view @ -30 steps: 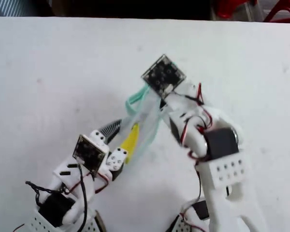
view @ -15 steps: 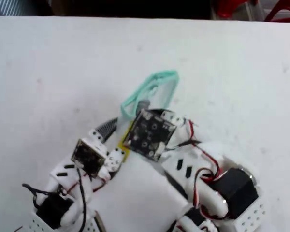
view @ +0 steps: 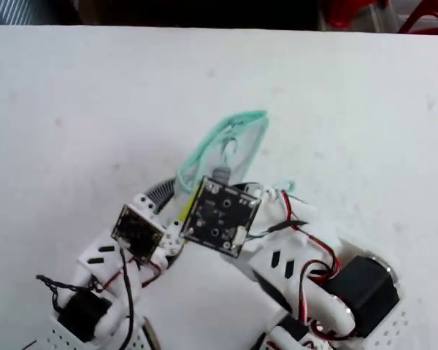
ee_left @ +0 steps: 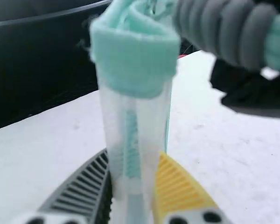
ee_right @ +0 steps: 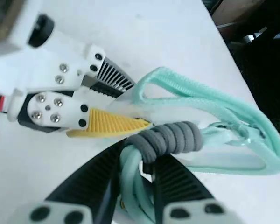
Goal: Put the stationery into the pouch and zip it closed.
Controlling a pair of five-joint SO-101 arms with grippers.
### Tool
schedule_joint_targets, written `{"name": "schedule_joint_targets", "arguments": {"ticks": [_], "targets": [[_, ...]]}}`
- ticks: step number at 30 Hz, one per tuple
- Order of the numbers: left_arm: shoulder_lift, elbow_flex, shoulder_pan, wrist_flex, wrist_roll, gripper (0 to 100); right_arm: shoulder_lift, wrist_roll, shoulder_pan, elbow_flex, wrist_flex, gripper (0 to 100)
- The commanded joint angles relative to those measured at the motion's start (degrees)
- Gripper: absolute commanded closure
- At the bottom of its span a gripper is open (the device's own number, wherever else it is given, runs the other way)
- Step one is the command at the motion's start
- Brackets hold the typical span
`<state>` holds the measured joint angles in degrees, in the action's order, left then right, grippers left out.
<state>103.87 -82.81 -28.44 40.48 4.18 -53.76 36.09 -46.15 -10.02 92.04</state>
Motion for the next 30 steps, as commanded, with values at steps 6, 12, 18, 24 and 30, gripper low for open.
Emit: {"name": "schedule_joint_targets", "arguments": {"ticks": [6,12,18,24,30], "targets": [[0.57,0.97,0.92,-2.29,0.44,98,2.24,4.13,-13.41,1.41,6.02,98.1],[0.57,1.14,0.92,-1.05,0.44,98,5.93,4.04,-17.80,1.93,5.67,98.1],[0.57,0.88,1.36,-0.97,0.44,98,0.66,3.60,-5.05,1.93,4.26,91.5],[0.57,0.79,1.19,-0.26,0.44,98,-5.93,3.87,8.84,1.14,5.41,55.1],[0.57,0.79,1.36,-0.26,0.44,98,-7.69,8.00,11.91,-1.49,5.67,61.5]]}}
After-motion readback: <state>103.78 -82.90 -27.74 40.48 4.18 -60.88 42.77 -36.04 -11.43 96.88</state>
